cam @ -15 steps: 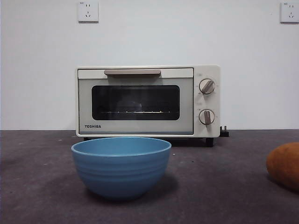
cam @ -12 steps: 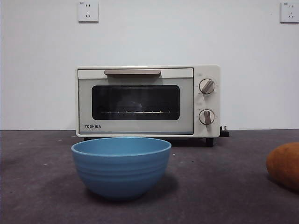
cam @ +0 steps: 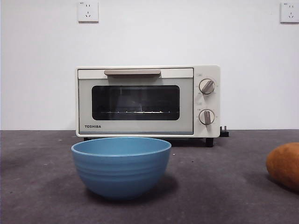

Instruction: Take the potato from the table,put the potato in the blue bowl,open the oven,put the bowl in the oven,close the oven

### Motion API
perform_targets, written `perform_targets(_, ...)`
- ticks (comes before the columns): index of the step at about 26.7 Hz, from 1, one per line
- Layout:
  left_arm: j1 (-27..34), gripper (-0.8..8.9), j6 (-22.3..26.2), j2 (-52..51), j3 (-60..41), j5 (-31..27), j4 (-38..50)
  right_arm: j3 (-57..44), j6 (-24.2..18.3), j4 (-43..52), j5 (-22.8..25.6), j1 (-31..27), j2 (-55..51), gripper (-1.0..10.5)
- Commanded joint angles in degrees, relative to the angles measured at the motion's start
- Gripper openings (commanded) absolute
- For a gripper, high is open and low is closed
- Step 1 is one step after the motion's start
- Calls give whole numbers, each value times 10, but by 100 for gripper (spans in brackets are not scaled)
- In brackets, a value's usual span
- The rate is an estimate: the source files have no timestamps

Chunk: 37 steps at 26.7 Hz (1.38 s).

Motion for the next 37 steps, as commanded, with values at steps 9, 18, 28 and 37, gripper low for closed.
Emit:
perform_targets(9,0,-4,3,191,156,73,-165,75,-17,-41,-33,1,128,-2)
perform_targets(18,-8,-4,115,283,204,92,-298,152,-111,-189,-113,1,321,1)
perform_targets(28,-36,-4,139,328,204,89,-372,198,-130,-232,-54,111,544,93)
perform_targets(37,-74,-4,138,329,204,86,-367,198,-112,-217,3,166,634,639)
